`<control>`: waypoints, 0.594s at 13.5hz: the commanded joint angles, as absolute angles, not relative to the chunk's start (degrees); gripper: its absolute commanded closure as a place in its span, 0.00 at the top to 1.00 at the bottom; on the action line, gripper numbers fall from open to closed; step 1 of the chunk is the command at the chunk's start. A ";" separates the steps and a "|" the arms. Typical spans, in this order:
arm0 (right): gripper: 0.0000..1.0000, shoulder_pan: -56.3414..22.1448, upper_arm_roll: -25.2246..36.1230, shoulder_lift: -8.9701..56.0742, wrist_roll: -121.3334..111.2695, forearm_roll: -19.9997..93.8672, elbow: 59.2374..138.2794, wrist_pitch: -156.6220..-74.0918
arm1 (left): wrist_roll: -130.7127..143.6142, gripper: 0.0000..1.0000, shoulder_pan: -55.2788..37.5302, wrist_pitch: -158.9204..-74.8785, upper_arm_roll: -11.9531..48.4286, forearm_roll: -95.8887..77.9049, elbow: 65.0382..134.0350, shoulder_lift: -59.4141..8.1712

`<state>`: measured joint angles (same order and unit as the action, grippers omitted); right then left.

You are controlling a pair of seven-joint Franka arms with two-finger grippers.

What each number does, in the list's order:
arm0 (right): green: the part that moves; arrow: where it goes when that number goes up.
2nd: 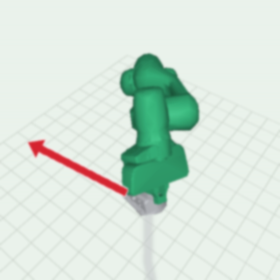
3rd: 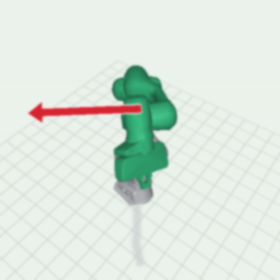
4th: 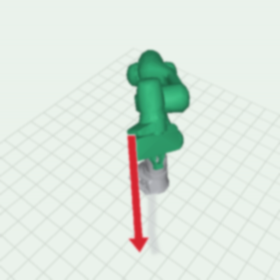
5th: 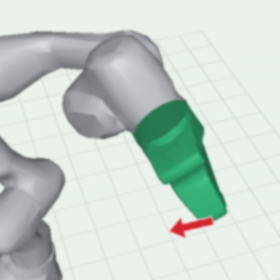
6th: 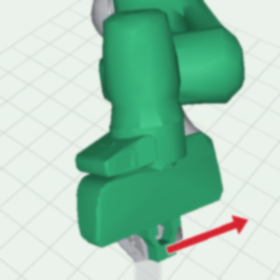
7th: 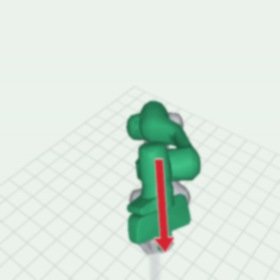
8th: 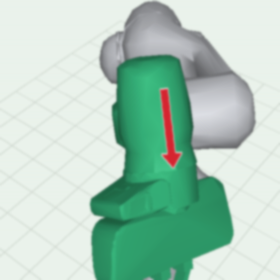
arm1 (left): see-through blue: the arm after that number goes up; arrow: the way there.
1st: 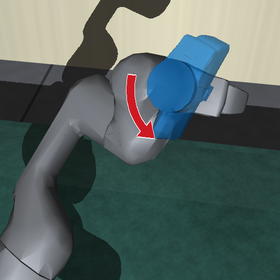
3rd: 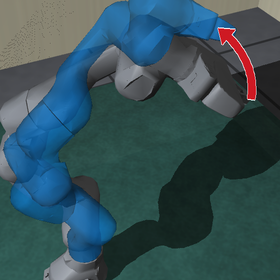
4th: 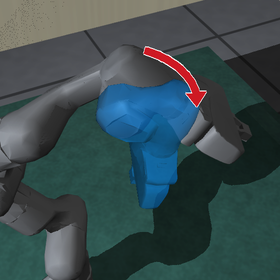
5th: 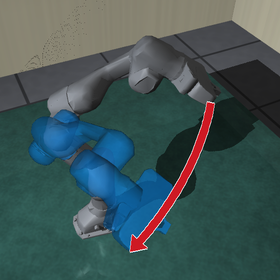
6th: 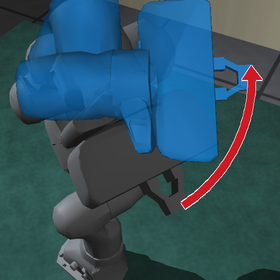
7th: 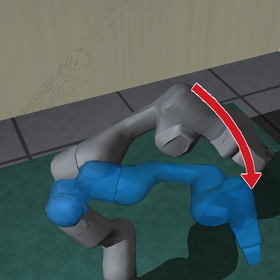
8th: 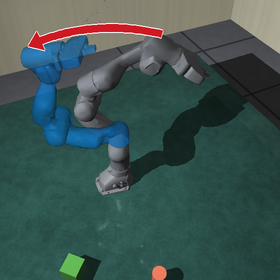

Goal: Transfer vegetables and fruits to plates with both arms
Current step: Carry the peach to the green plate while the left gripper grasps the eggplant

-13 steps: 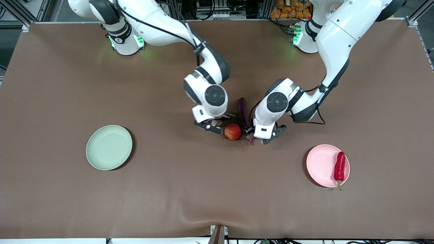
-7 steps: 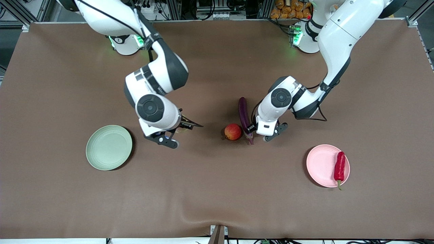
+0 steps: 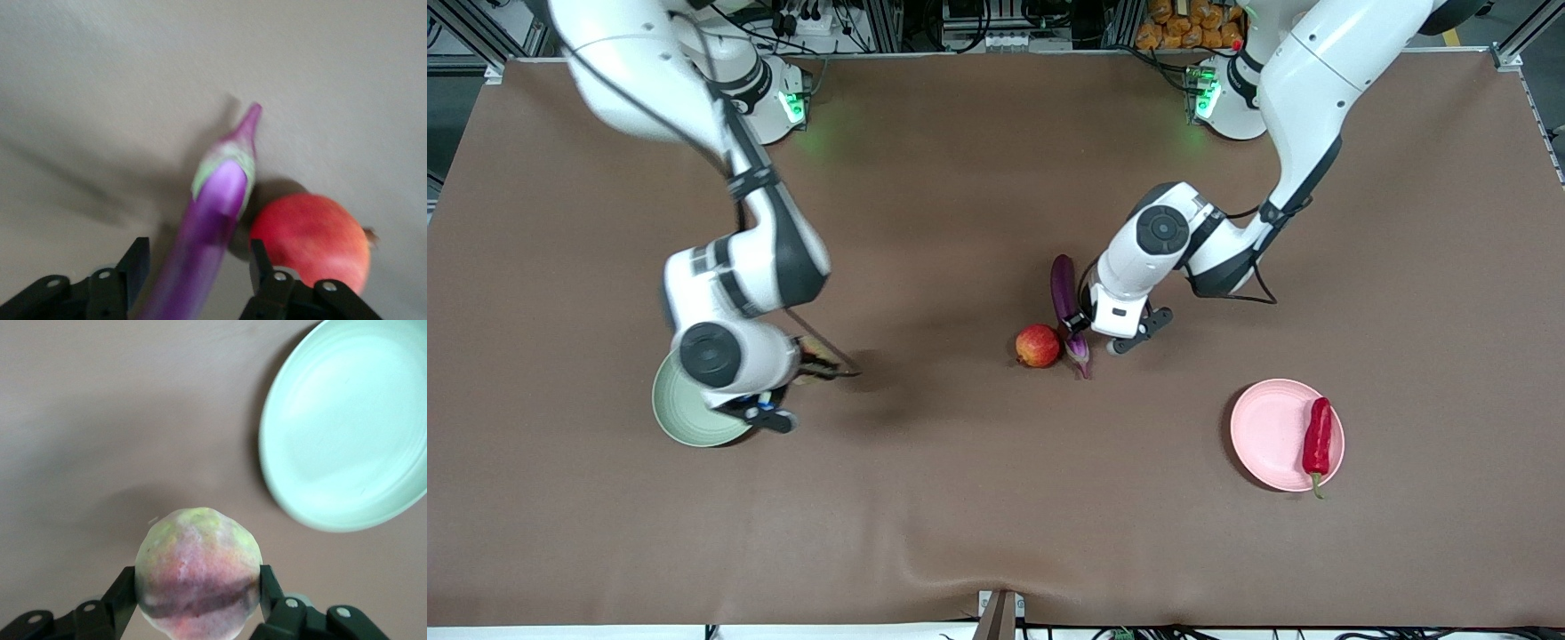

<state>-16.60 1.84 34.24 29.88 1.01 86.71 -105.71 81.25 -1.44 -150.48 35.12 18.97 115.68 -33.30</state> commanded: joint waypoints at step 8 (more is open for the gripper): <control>0.00 3.25 -0.09 26.19 -3.58 5.16 109.94 -123.83 | 83.14 0.68 -2.64 -152.31 36.30 26.62 121.64 -31.55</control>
